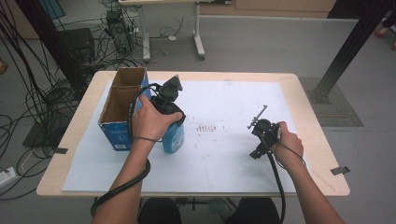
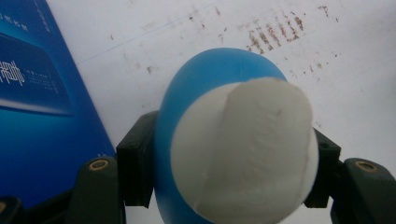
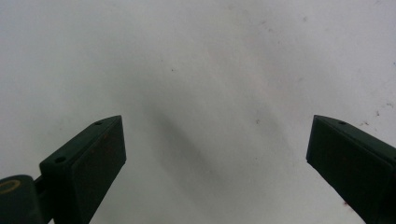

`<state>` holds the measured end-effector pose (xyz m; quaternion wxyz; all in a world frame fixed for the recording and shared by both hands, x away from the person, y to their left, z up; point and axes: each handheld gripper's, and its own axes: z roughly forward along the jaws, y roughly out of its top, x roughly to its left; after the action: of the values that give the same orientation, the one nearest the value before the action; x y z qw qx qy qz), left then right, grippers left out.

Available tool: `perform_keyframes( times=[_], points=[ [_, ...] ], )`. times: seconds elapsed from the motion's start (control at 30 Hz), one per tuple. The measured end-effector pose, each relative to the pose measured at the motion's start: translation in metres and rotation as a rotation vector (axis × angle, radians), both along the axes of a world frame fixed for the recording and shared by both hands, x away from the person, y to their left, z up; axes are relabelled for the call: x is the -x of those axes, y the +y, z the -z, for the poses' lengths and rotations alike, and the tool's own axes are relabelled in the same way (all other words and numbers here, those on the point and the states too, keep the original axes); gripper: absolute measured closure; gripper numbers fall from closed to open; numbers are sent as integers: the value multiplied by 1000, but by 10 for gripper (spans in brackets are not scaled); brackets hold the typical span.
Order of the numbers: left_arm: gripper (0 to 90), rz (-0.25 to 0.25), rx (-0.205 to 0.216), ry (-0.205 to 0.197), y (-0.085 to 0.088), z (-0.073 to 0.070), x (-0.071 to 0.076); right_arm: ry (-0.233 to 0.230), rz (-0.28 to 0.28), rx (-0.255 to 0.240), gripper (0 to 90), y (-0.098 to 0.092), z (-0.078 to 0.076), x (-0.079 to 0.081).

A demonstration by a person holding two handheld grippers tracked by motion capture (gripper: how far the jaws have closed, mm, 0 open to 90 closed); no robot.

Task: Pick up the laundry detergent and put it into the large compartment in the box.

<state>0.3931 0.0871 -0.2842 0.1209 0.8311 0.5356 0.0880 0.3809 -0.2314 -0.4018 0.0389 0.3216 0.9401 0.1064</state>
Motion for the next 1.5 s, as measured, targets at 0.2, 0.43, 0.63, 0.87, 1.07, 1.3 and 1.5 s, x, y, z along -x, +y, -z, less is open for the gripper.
perform_keyframes(
  times=[0.2, 0.43, 0.63, 0.87, 1.07, 1.3, 1.5],
  points=[
    [367, -9, 0, -1, -1, 0, 1, -3, -1, -1, 44, 0, 0, -1],
    [369, -1, 7, 5, -3, -7, 0, -2, -5, 5, 44, 1, 0, -3],
    [369, 11, 17, -9, -7, -27, 2, -8, -6, 10, 44, 1, -3, -4],
    [369, 12, 17, -30, -11, -59, 5, -16, -11, 15, 44, 0, -7, -4],
    [369, 13, -7, -47, -13, -86, 5, -27, -13, 12, 44, 0, -12, -4],
    [370, 19, 9, -67, -12, -121, 6, -36, -15, 11, 44, 2, -17, -3],
    [370, 27, 9, -81, -13, -148, 6, -45, -15, 6, 44, 2, -21, -2]
  ],
)
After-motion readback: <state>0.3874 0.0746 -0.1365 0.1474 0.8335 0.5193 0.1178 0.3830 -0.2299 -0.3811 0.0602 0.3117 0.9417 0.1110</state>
